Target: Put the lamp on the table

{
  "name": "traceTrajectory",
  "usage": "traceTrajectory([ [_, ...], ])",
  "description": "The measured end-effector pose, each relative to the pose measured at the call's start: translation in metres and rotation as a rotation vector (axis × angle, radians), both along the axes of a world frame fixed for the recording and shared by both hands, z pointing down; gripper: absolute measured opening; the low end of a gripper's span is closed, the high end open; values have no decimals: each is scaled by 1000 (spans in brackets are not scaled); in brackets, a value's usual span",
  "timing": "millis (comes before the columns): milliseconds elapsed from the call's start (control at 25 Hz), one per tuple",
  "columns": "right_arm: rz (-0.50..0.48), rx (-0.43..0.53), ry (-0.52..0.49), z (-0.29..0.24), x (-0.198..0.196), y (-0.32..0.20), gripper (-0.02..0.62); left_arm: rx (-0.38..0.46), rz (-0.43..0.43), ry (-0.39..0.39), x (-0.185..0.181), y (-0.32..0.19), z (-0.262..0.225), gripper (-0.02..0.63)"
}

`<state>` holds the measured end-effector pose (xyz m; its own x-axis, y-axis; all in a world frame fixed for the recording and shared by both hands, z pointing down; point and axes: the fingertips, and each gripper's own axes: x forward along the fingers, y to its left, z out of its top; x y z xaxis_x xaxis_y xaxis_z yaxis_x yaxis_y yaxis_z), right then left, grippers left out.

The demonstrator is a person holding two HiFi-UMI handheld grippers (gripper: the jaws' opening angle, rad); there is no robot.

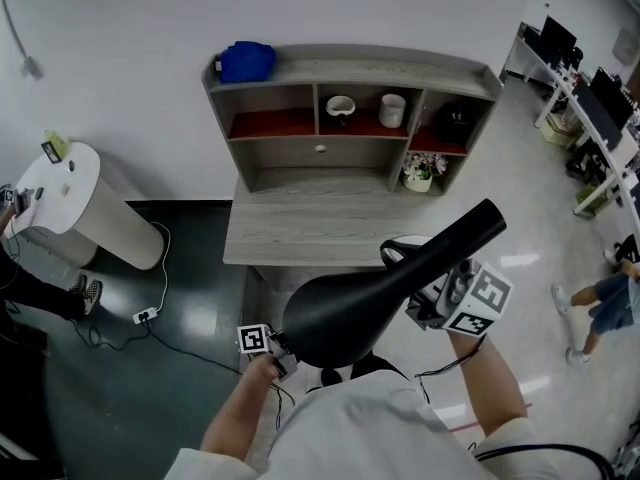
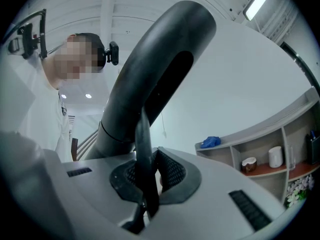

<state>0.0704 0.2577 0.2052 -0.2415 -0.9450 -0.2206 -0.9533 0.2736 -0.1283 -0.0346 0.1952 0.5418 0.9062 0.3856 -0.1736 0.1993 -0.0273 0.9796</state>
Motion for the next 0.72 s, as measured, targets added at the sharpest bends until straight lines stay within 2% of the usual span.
traceTrajectory([
  [240, -45, -22, -23, 12, 26, -44, 17, -17, -53, -22, 15, -30, 12, 8],
  [720, -252, -43, -39, 28, 103, -153, 17, -25, -234, -37, 80, -108, 27, 8],
])
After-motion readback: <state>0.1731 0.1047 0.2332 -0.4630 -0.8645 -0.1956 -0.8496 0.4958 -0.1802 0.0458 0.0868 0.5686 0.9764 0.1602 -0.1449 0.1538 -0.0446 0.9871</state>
